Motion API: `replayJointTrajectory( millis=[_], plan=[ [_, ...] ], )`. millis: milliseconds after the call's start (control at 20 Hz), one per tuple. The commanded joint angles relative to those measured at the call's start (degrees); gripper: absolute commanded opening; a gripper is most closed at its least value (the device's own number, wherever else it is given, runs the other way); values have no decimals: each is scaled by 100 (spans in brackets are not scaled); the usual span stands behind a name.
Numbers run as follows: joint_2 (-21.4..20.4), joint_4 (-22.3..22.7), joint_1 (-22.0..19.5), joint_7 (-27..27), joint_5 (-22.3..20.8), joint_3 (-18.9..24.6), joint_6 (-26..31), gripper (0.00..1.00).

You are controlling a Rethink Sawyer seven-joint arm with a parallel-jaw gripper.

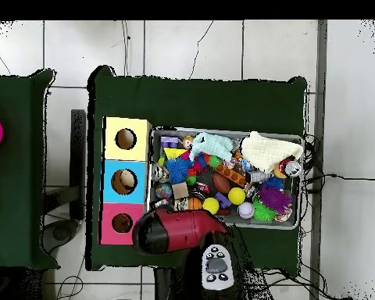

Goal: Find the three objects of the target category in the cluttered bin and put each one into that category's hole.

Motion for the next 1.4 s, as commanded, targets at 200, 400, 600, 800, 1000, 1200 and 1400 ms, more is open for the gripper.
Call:
replayJointTrajectory(
  millis=[200,400,600,800,1000,1200,1400],
  plan=[
    [-162,-292,-369,-620,35,878,482,0],
    [-38,-436,-402,-645,-44,934,463,0],
    [91,-756,-582,-954,-112,1119,767,0],
    [442,-1119,-689,-1158,-362,1168,675,0],
    [979,-1483,-414,-856,-674,764,203,0],
    [1257,-1628,45,-205,-669,266,-105,0],
    [1347,-1674,185,-174,-578,182,182,0]
  ],
)
